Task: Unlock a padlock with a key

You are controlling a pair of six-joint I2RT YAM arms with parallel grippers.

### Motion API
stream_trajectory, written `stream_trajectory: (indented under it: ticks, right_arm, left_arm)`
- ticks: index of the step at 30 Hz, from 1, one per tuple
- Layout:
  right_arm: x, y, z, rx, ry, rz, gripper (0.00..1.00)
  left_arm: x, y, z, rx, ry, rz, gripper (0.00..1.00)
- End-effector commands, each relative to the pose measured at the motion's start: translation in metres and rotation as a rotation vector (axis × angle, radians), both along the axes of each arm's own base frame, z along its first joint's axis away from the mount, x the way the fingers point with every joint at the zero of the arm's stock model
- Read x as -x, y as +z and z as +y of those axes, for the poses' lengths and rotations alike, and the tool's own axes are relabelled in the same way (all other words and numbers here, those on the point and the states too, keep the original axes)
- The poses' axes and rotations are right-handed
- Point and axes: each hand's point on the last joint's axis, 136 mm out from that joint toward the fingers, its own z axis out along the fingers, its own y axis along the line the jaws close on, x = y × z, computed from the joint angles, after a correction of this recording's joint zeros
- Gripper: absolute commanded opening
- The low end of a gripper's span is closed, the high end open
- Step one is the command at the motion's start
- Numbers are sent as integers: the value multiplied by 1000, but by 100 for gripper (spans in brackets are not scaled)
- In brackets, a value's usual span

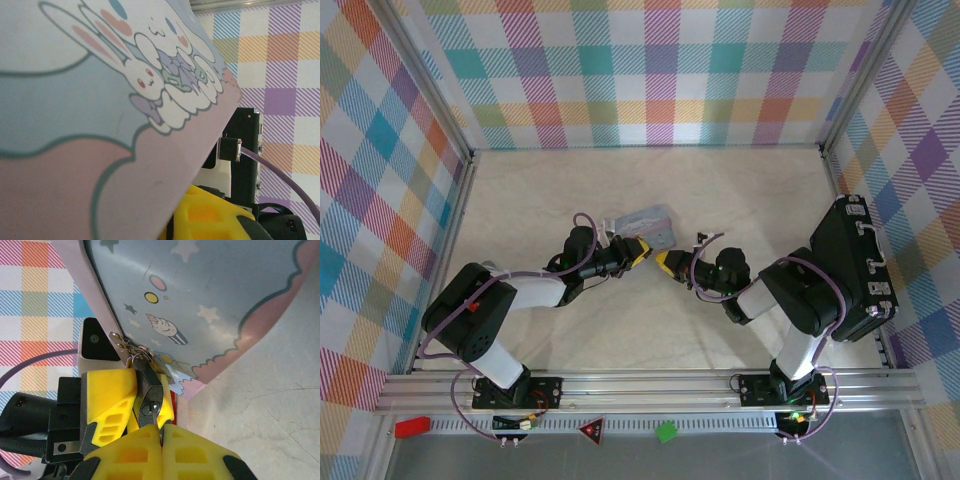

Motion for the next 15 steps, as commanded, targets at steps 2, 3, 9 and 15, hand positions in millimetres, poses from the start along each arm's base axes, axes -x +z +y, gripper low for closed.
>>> stream_trajectory:
  ticks: [2, 3, 9, 15]
  right_arm:
    - [-11, 26, 0, -60, -20, -54, 0]
    - [-12, 27, 0, -63, -18, -50, 0]
    - [-14, 37, 2, -83, -11, -62, 0]
    - [-14, 39, 3, -91, -10, -61, 0]
  left_arm:
    - [13, 38, -18, 99, -82, -93, 0]
    - [13, 38, -18, 101, -84, -93, 0]
    - [14, 40, -21, 103, -91, -94, 0]
    - [17, 42, -26, 113, -104, -99, 0]
